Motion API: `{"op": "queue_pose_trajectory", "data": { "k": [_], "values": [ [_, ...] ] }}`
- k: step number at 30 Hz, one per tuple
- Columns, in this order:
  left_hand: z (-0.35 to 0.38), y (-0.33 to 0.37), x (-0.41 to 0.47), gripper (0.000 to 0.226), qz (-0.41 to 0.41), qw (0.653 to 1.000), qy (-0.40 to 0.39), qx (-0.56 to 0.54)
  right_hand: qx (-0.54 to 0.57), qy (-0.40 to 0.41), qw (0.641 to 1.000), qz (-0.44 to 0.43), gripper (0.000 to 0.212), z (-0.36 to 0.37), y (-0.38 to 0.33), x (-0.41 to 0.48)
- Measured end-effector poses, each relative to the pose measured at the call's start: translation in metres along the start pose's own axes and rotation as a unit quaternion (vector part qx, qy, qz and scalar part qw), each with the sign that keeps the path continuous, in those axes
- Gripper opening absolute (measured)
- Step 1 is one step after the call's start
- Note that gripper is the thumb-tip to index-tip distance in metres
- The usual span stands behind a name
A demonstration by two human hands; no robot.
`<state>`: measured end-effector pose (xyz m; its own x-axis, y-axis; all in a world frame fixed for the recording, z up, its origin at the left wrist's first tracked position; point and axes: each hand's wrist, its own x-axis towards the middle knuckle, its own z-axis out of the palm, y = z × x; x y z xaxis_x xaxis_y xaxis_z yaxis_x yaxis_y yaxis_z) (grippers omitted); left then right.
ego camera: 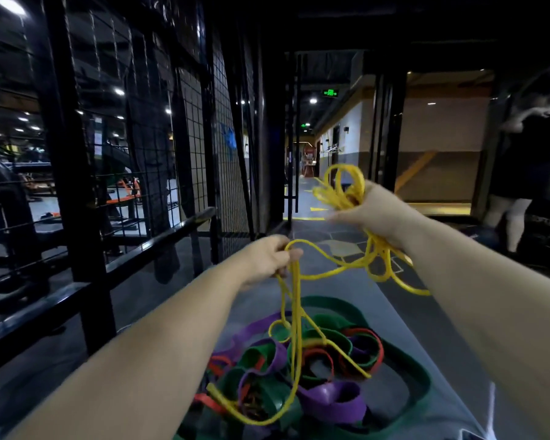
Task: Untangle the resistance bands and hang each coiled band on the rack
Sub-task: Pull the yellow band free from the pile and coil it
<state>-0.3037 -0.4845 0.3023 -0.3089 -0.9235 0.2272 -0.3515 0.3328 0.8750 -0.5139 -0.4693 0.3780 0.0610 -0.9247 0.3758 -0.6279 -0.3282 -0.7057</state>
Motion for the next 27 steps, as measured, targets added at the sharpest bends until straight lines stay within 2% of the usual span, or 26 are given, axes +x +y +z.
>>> {"op": "queue_pose_trajectory", "data": {
  "k": [3,6,8,12,15,17,21,24,27],
  "values": [
    [-0.012,0.026,0.003,0.017,0.019,0.999,0.028,0.011,0.007,-0.121,0.993,0.008,0.047,0.017,0.006,-0.006],
    [-0.021,0.053,0.011,0.017,0.048,0.996,0.075,-0.011,0.048,-0.182,0.982,0.007,0.047,0.031,0.004,-0.009],
    [-0.030,0.074,0.017,0.018,0.072,0.991,0.117,-0.004,0.096,-0.157,0.983,-0.002,0.040,0.034,-0.004,-0.008],
    [-0.047,0.118,0.024,0.016,0.117,0.982,0.142,0.046,0.200,-0.048,0.978,-0.041,0.021,0.025,-0.035,-0.004],
    [-0.058,0.146,0.026,0.025,0.142,0.973,0.170,0.061,0.216,0.014,0.974,-0.068,0.024,0.013,-0.054,0.007],
    [-0.061,0.158,0.025,0.027,0.152,0.976,0.150,0.047,0.203,0.034,0.976,-0.077,0.029,0.010,-0.061,0.014],
    [-0.060,0.161,0.016,0.022,0.128,0.990,0.059,0.018,0.188,0.098,0.974,-0.077,0.021,0.011,-0.054,0.025],
    [-0.058,0.148,0.012,0.023,0.097,0.993,0.035,0.055,0.183,0.087,0.978,-0.047,0.022,0.014,-0.038,0.022],
    [-0.055,0.135,0.013,0.025,0.104,0.987,0.043,0.115,0.161,0.070,0.983,-0.050,0.017,0.016,-0.031,0.017]
  ]
}}
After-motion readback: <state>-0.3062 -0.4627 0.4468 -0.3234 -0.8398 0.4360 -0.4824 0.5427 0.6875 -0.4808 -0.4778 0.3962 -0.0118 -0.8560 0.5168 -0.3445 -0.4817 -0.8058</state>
